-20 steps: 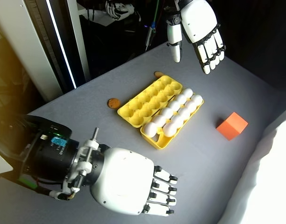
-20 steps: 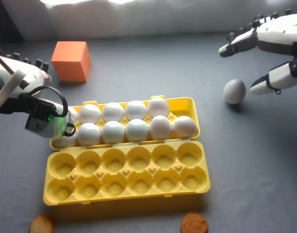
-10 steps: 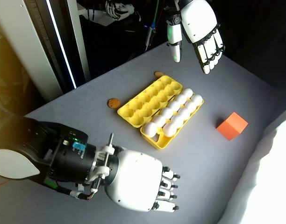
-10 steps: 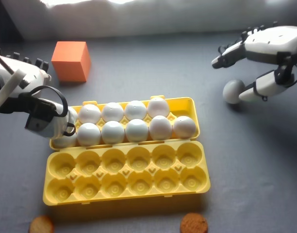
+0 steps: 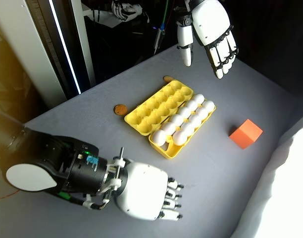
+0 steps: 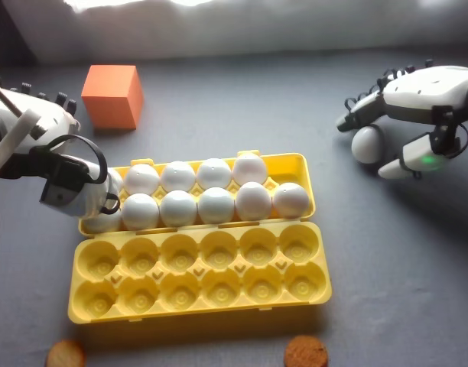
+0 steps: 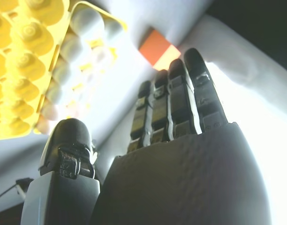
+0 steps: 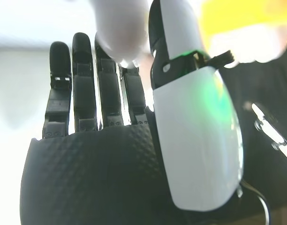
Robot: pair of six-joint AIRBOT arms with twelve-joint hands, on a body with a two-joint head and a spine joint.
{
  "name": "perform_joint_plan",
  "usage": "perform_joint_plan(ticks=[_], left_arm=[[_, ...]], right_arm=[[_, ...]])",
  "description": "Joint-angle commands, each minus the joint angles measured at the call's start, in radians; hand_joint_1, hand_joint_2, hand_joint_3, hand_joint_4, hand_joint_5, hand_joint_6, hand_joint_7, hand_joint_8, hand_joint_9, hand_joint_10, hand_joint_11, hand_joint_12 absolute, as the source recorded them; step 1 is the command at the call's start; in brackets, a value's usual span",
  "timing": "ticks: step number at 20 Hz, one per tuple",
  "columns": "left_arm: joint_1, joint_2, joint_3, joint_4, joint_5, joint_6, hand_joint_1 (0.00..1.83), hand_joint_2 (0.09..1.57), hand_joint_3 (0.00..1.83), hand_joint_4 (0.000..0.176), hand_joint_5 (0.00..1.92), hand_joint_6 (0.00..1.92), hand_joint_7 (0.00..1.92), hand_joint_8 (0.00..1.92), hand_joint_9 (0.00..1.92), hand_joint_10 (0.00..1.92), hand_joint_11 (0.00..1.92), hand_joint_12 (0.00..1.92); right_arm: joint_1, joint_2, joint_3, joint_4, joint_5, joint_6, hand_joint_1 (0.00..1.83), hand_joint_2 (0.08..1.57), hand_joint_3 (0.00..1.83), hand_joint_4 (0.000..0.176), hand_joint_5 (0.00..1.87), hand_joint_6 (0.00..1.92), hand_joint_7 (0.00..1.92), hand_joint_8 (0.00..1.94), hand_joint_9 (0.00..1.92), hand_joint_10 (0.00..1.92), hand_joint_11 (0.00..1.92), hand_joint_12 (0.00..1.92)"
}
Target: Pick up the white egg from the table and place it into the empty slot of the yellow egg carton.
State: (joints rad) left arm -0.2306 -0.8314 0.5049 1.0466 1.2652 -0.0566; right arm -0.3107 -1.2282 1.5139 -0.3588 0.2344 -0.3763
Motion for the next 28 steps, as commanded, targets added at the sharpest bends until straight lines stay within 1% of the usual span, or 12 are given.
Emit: perform_joint_plan(ticks=[1,3,7,11,15,16,17,19,20,23,24,28], left_arm=[[-0.010,0.009,0.001,0.091,0.011,0.001,0.00,1.38,0.00,0.000,0.12,0.01,0.16,0.01,0.17,0.01,0.00,0.65],[-0.010,0.009,0.001,0.091,0.011,0.001,0.00,1.38,0.00,0.000,0.14,0.01,0.19,0.01,0.20,0.01,0.00,0.73],[-0.010,0.009,0.001,0.091,0.011,0.001,0.00,1.39,0.00,0.000,0.10,0.00,0.15,0.00,0.18,0.00,0.00,0.70],[-0.010,0.009,0.001,0.091,0.011,0.001,0.00,1.39,0.00,0.000,0.15,0.00,0.24,0.01,0.29,0.02,0.00,0.98],[-0.010,0.009,0.001,0.091,0.012,0.001,0.00,1.39,0.00,0.000,0.14,0.01,0.25,0.01,0.33,0.02,0.00,1.06],[-0.010,0.009,0.001,0.091,0.012,0.001,0.00,1.39,0.00,0.000,0.13,0.00,0.25,0.01,0.33,0.01,0.00,1.08],[-0.010,0.009,0.001,0.091,0.012,0.001,0.00,1.39,0.00,0.000,0.13,0.00,0.27,0.01,0.34,0.01,0.00,1.10],[-0.010,0.009,0.001,0.091,0.012,0.001,0.00,1.40,0.00,0.000,0.14,0.00,0.28,0.01,0.34,0.01,0.00,1.13],[-0.010,0.009,0.001,0.091,0.012,0.001,0.00,1.39,0.00,0.000,0.13,0.00,0.27,0.00,0.33,0.00,0.00,1.11],[-0.010,0.009,0.001,0.091,0.012,0.001,0.00,1.40,0.00,0.000,0.16,0.00,0.31,0.01,0.38,0.01,0.00,1.18],[-0.010,0.009,0.001,0.091,0.012,0.001,0.00,1.40,0.00,0.000,0.16,0.00,0.31,0.01,0.37,0.01,0.00,1.18],[-0.010,0.009,0.001,0.091,0.012,0.001,0.00,1.40,0.00,0.000,0.17,0.00,0.32,0.00,0.37,0.01,0.00,1.19]], right_arm=[[0.004,0.007,0.013,0.017,0.101,0.005,1.18,1.06,0.00,0.000,0.59,0.03,0.65,0.05,0.41,0.51,0.00,1.30],[0.001,0.005,0.022,0.017,0.105,0.005,1.22,1.05,0.00,0.000,0.64,0.04,0.71,0.06,0.45,0.57,0.00,1.37],[-0.007,0.003,0.024,0.017,0.119,0.005,1.21,1.05,0.00,0.000,0.67,0.04,0.75,0.08,0.49,0.60,0.01,1.38],[-0.006,0.001,0.024,0.019,0.121,0.005,1.22,1.04,0.00,0.000,0.73,0.05,0.85,0.11,0.58,0.62,0.17,1.31],[-0.003,0.002,0.024,0.019,0.133,0.005,1.24,1.05,0.00,0.000,0.87,0.06,0.95,0.18,0.65,0.72,0.24,1.30],[-0.001,0.003,0.024,0.019,0.134,0.005,1.24,1.12,0.00,0.000,0.89,0.80,1.02,0.87,0.72,0.76,0.32,1.32],[-0.001,0.003,0.024,0.019,0.134,0.005,1.22,1.16,0.00,0.000,0.83,1.04,0.96,1.12,0.71,0.80,0.30,1.34],[-0.002,0.003,0.024,0.019,0.135,0.005,1.23,1.12,0.00,0.000,0.96,0.92,1.00,1.07,0.89,0.78,0.48,1.28],[-0.001,0.003,0.024,0.019,0.136,0.005,1.23,1.10,0.00,0.000,1.01,0.86,1.02,1.03,0.93,0.76,0.50,1.26],[0.007,0.005,0.024,0.019,0.149,0.005,1.24,1.09,0.00,0.000,1.03,0.83,1.06,0.99,1.02,0.75,0.65,1.20],[0.011,0.007,0.024,0.019,0.152,0.005,1.24,1.09,0.00,0.000,1.05,0.80,1.03,1.03,1.01,0.76,0.64,1.22],[0.038,0.021,0.014,0.019,0.195,0.010,1.25,1.07,0.00,0.000,1.09,0.72,1.06,0.98,1.05,0.72,0.68,1.15]])
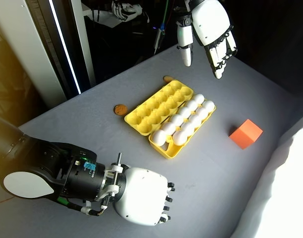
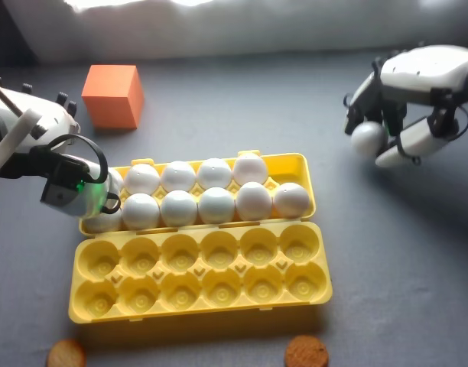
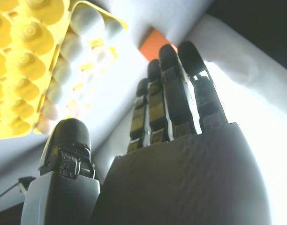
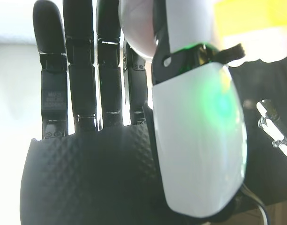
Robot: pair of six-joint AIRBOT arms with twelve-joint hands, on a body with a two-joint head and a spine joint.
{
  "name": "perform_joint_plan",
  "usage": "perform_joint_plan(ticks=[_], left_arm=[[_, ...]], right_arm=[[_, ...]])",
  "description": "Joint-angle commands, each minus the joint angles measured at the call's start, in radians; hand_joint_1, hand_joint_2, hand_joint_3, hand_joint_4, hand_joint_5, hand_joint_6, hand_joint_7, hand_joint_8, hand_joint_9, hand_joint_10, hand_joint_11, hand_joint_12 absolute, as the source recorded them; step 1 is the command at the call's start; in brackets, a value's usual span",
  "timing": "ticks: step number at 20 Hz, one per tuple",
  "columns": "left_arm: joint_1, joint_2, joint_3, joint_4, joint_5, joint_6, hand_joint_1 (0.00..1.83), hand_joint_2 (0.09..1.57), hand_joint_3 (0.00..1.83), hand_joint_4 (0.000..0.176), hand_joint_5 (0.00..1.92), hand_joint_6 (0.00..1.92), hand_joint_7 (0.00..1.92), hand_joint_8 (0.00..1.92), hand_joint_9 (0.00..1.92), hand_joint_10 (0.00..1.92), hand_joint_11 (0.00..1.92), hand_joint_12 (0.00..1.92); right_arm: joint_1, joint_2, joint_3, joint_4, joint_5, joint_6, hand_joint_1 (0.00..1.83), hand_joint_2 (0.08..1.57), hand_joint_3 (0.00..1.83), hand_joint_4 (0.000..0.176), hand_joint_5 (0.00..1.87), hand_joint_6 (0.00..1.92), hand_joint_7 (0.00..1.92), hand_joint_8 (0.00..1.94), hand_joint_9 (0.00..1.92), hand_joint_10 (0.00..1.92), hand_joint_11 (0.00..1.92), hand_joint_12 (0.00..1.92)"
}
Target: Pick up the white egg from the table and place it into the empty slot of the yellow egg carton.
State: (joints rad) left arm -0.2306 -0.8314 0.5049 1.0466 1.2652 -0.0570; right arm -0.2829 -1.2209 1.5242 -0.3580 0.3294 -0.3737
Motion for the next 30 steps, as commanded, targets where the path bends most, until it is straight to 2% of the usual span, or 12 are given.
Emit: perform_joint_plan(ticks=[1,2,5,10,14,15,19,20,22,25,29,30], left_arm=[[-0.010,0.009,0.001,0.091,0.012,0.002,0.00,1.40,0.00,0.000,0.14,0.00,0.30,0.00,0.36,0.00,0.00,1.17],[-0.010,0.009,0.001,0.091,0.012,0.002,0.00,1.40,0.00,0.000,0.15,0.00,0.29,0.00,0.35,0.00,0.00,1.18],[-0.010,0.009,0.001,0.091,0.012,0.002,0.00,1.40,0.00,0.000,0.16,0.00,0.30,0.00,0.37,0.00,0.00,1.19],[-0.010,0.009,0.001,0.091,0.012,0.002,0.00,1.40,0.00,0.000,0.14,0.00,0.29,0.00,0.35,0.00,0.00,1.18],[-0.010,0.009,0.001,0.091,0.012,0.002,0.00,1.40,0.00,0.000,0.14,0.01,0.31,0.01,0.37,0.01,0.00,1.20],[-0.010,0.009,0.001,0.091,0.012,0.002,0.00,1.40,0.00,0.000,0.16,0.01,0.33,0.01,0.37,0.01,0.00,1.22],[-0.010,0.009,0.001,0.091,0.012,0.002,0.00,1.41,0.00,0.000,0.16,0.00,0.33,0.01,0.39,0.01,0.00,1.19],[-0.010,0.009,0.001,0.091,0.012,0.002,0.00,1.41,0.00,0.000,0.17,0.01,0.34,0.02,0.39,0.02,0.00,1.19],[-0.010,0.009,0.001,0.091,0.012,0.002,0.00,1.41,0.00,0.000,0.16,0.00,0.32,0.01,0.36,0.00,0.00,1.19],[-0.010,0.009,0.001,0.091,0.013,0.002,0.00,1.41,0.00,0.000,0.15,0.00,0.31,0.00,0.36,0.00,0.00,1.19],[-0.010,0.009,0.001,0.091,0.015,0.002,0.00,1.41,0.00,0.000,0.16,0.00,0.32,0.01,0.37,0.01,0.00,1.19],[-0.010,0.009,0.001,0.091,0.015,0.002,0.00,1.41,0.00,0.000,0.17,0.00,0.33,0.01,0.38,0.01,0.00,1.21]], right_arm=[[0.016,0.019,-0.003,0.017,0.111,0.007,1.25,1.08,0.00,0.000,1.06,0.78,1.07,0.97,1.04,0.71,0.68,1.15],[0.021,0.023,-0.010,0.010,0.114,0.008,1.25,1.08,0.00,0.000,1.05,0.80,1.09,0.93,1.06,0.69,0.69,1.13],[0.040,0.024,-0.016,-0.130,0.151,0.192,1.25,1.09,0.00,0.000,1.03,0.80,1.05,1.02,0.99,0.77,0.62,1.25],[0.081,0.016,-0.037,-0.206,0.186,0.284,1.24,1.09,0.00,0.000,1.04,0.80,1.04,1.05,0.91,0.88,0.57,1.34],[0.100,-0.007,-0.052,-0.315,0.185,0.385,1.24,1.10,0.00,0.000,1.02,0.81,1.03,1.07,0.92,0.89,0.62,1.32],[0.100,-0.016,-0.056,-0.327,0.183,0.389,1.25,1.08,0.00,0.000,1.08,0.72,1.05,1.04,0.94,0.90,0.65,1.29],[0.088,-0.038,-0.056,-0.327,0.182,0.399,1.25,1.09,0.00,0.000,1.06,0.75,1.04,1.06,0.95,0.90,0.68,1.26],[0.085,-0.041,-0.056,-0.327,0.181,0.391,1.23,1.11,0.01,0.000,1.00,0.85,1.00,1.12,0.90,0.94,0.64,1.31],[0.079,-0.045,-0.055,-0.327,0.183,0.373,1.24,1.10,0.00,0.000,1.06,0.77,0.98,1.13,0.87,0.95,0.62,1.32],[0.067,-0.059,-0.041,-0.321,0.186,0.353,1.24,1.09,0.00,0.000,1.02,0.82,1.04,1.04,0.95,0.85,0.66,1.25],[0.057,-0.070,-0.024,-0.311,0.189,0.342,1.24,1.10,0.00,0.000,1.04,0.80,1.02,1.08,0.93,0.88,0.64,1.29],[0.056,-0.070,-0.022,-0.311,0.195,0.340,1.23,1.11,0.00,0.000,0.99,0.89,1.00,1.09,0.91,0.88,0.61,1.31]])
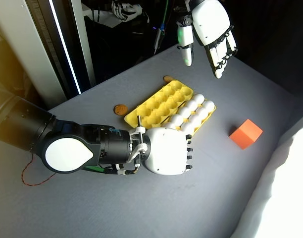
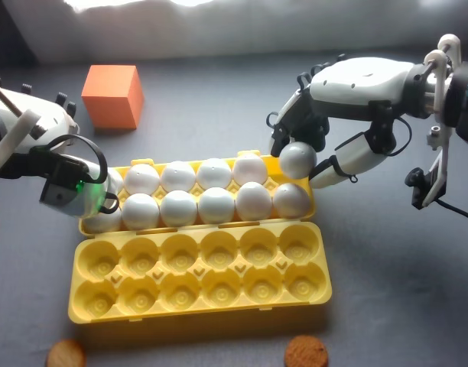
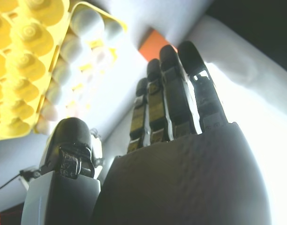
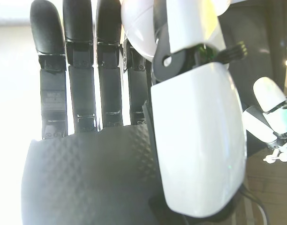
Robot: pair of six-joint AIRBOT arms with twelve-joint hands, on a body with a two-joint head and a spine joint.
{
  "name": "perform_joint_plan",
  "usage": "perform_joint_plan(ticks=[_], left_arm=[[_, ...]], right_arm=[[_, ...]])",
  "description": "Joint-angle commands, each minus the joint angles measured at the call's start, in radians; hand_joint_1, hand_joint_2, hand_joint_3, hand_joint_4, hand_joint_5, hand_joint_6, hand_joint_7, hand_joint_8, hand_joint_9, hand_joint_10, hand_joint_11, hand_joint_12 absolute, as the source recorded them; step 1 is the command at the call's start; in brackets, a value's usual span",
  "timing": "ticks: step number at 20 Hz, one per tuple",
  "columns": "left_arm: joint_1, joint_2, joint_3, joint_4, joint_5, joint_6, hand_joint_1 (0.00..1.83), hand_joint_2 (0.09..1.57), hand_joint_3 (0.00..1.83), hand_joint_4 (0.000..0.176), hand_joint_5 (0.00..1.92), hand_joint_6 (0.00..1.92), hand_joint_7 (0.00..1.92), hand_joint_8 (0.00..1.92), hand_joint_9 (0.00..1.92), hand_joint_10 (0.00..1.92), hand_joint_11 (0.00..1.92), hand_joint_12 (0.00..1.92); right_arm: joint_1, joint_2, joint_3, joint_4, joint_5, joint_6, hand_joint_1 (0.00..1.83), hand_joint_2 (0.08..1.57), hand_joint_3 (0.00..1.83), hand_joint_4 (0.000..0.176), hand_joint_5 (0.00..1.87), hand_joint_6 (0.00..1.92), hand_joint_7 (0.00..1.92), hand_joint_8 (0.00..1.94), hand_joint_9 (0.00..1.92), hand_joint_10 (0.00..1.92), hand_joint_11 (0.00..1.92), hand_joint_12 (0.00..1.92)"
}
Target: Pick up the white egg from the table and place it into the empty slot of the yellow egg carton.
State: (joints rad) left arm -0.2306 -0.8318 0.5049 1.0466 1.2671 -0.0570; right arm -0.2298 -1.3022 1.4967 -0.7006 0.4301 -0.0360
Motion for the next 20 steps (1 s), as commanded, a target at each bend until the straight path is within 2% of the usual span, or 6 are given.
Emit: perform_joint_plan(ticks=[1,6,8,10,12,20], left_arm=[[-0.010,0.009,0.001,0.091,0.013,0.002,0.00,1.41,0.00,0.000,0.17,0.00,0.34,0.01,0.38,0.01,0.00,1.20],[-0.010,0.009,0.001,0.091,0.013,0.002,0.00,1.41,0.00,0.000,0.14,0.00,0.31,0.00,0.37,0.00,0.00,1.20],[-0.010,0.009,0.001,0.091,0.013,0.002,0.00,1.41,0.00,0.000,0.16,0.00,0.33,0.00,0.38,0.00,0.00,1.19],[-0.010,0.009,0.001,0.091,0.014,0.002,0.00,1.41,0.00,0.000,0.19,0.00,0.37,0.01,0.41,0.01,0.01,1.24],[-0.010,0.009,0.001,0.091,0.014,0.002,0.00,1.41,0.00,0.000,0.18,0.01,0.35,0.01,0.40,0.00,0.00,1.22],[-0.010,0.009,0.001,0.091,0.014,0.002,0.00,1.41,0.00,0.000,0.16,0.00,0.32,0.00,0.38,0.00,0.00,1.21]], right_arm=[[0.003,0.011,0.006,0.033,0.098,-0.002,1.23,1.10,0.00,0.000,1.00,0.87,1.02,1.05,0.93,0.86,0.64,1.29],[-0.002,0.010,0.007,0.088,0.115,-0.064,1.20,1.15,0.00,0.023,0.88,1.13,0.96,1.04,0.85,0.60,0.42,1.28],[-0.003,0.009,0.009,0.088,0.115,-0.066,1.13,1.16,0.00,0.000,0.87,1.14,0.93,0.36,0.82,0.53,0.39,1.27],[-0.005,0.007,0.013,0.091,0.115,-0.067,1.13,1.06,0.00,0.000,0.78,0.34,0.95,0.14,0.82,0.42,0.38,1.24],[-0.007,0.006,0.013,0.097,0.115,-0.067,1.12,1.03,0.00,0.000,0.79,0.10,0.90,0.02,0.81,0.27,0.34,1.23],[-0.021,0.003,0.013,0.101,0.115,-0.074,1.08,1.04,0.00,0.000,0.75,0.02,0.84,0.00,0.79,0.12,0.28,1.23]])
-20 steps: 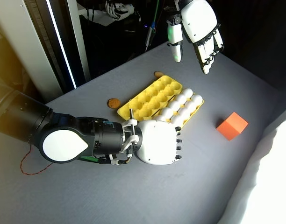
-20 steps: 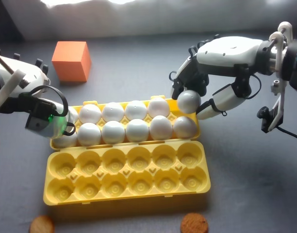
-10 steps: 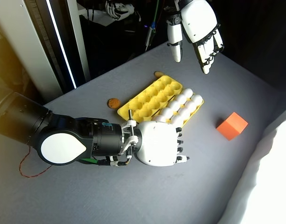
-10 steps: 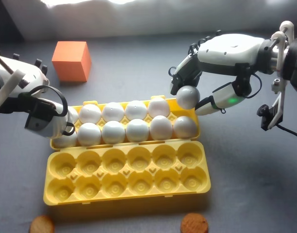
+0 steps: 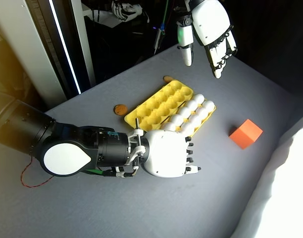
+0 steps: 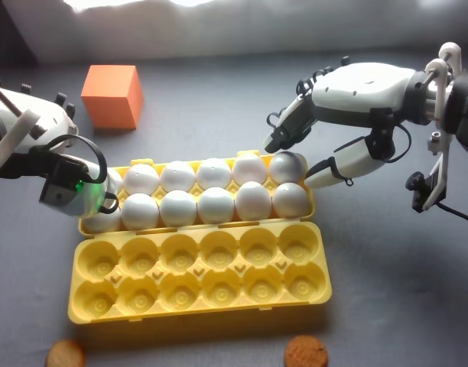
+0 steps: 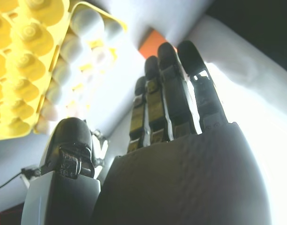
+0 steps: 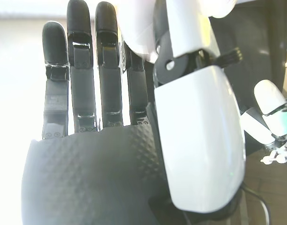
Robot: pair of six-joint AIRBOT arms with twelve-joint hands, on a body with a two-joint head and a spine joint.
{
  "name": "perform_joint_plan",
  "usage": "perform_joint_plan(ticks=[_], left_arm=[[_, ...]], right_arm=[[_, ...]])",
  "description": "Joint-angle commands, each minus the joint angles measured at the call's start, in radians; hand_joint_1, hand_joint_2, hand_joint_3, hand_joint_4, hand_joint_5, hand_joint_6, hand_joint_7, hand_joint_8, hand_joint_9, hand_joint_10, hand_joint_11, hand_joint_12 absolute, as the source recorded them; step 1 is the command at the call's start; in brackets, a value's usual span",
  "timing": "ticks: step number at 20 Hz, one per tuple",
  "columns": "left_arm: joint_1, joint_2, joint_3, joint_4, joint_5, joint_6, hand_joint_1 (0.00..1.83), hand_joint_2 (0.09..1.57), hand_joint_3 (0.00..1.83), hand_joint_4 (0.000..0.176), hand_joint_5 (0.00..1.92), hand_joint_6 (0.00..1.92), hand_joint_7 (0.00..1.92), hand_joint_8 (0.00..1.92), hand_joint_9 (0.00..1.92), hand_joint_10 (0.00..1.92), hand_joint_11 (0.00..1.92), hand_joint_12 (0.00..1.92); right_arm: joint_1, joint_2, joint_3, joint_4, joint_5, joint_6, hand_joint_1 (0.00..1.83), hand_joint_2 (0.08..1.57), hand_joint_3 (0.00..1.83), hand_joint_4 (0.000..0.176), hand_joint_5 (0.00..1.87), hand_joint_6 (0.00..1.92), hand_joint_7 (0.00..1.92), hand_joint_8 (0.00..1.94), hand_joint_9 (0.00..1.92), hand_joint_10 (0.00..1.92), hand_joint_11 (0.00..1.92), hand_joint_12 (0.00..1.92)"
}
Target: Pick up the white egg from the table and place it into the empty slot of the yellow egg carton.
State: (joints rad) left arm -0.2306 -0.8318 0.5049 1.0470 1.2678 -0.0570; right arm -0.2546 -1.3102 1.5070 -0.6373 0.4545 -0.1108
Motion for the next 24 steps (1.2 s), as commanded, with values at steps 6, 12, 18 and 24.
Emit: perform_joint_plan(ticks=[6,12,18,24], left_arm=[[-0.010,0.009,0.001,0.091,0.013,0.002,0.00,1.41,0.00,0.000,0.19,0.01,0.35,0.01,0.42,0.01,0.01,1.24],[-0.010,0.009,0.001,0.091,0.013,0.002,0.00,1.41,0.00,0.000,0.19,0.01,0.37,0.01,0.42,0.01,0.00,1.26],[-0.010,0.009,0.001,0.091,0.012,0.001,0.00,1.41,0.00,0.000,0.22,0.02,0.40,0.02,0.44,0.03,0.03,1.25],[-0.010,0.009,0.001,0.091,0.012,0.002,0.00,1.41,0.00,0.000,0.19,0.01,0.36,0.01,0.41,0.01,0.01,1.26]], right_arm=[[0.004,0.012,0.003,0.050,0.092,-0.010,1.02,1.04,0.00,0.000,0.64,0.00,0.73,0.00,0.71,0.07,0.22,1.25],[0.037,0.074,-0.001,0.050,0.140,-0.003,0.95,1.06,0.00,0.000,0.63,0.01,0.69,0.01,0.69,0.05,0.15,1.28],[0.095,0.238,-0.139,0.049,0.116,-0.101,0.93,1.05,0.00,0.000,0.61,0.00,0.66,0.00,0.65,0.02,0.10,1.27],[0.127,0.474,-0.370,-0.033,0.047,-0.163,0.92,1.04,0.00,0.000,0.54,0.00,0.60,0.00,0.60,0.00,0.03,1.30]])
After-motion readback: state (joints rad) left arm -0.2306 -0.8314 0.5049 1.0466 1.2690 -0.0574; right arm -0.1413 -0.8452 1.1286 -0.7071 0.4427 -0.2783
